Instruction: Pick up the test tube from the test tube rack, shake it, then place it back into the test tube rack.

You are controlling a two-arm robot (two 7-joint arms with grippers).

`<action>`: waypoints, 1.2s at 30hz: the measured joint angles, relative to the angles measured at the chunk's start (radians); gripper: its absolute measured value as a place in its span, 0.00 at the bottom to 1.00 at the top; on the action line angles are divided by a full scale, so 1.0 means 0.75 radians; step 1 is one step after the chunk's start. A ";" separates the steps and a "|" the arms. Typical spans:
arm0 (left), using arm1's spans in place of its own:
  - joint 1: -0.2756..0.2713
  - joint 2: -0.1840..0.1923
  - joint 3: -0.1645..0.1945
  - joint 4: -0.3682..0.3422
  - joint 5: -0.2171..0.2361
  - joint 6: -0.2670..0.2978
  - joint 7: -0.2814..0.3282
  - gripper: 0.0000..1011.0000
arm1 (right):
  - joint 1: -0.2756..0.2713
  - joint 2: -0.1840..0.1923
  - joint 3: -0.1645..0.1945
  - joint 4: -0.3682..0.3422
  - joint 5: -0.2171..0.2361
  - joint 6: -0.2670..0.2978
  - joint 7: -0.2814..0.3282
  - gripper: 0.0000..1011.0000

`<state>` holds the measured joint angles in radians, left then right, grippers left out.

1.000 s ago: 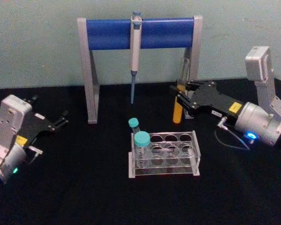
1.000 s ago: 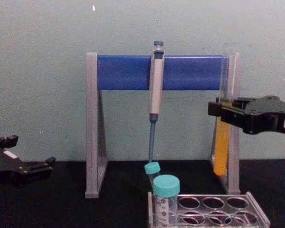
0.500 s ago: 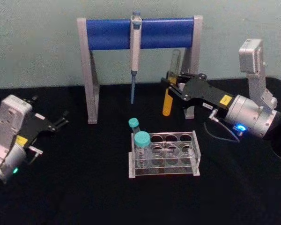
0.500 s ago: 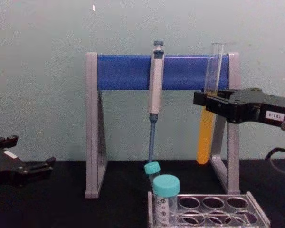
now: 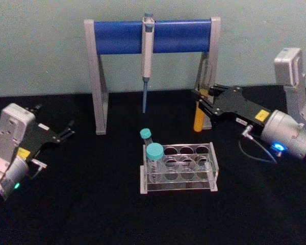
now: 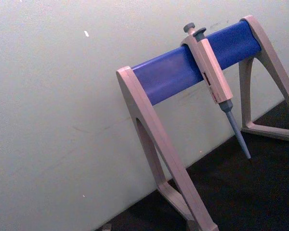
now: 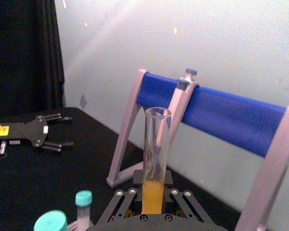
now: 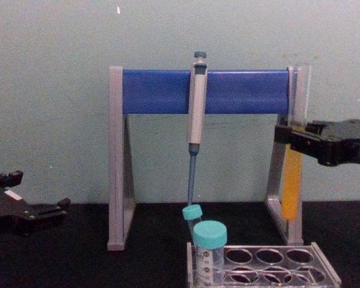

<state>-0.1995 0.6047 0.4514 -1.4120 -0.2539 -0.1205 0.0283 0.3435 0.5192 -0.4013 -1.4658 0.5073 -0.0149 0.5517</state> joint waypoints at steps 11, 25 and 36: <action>0.000 0.000 0.000 0.000 0.000 0.000 0.000 0.99 | -0.067 0.027 -0.008 -0.094 0.067 0.065 0.036 0.23; 0.000 0.000 0.000 0.000 0.000 0.000 0.000 0.99 | 0.066 -0.076 -0.080 0.081 0.064 -0.003 0.067 0.23; 0.000 0.000 0.000 0.000 0.000 0.000 0.000 0.99 | 0.057 -0.084 -0.033 0.095 0.032 0.008 -0.044 0.23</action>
<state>-0.1995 0.6047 0.4514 -1.4120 -0.2539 -0.1205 0.0283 0.3863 0.4561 -0.4257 -1.3947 0.5311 -0.0088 0.5186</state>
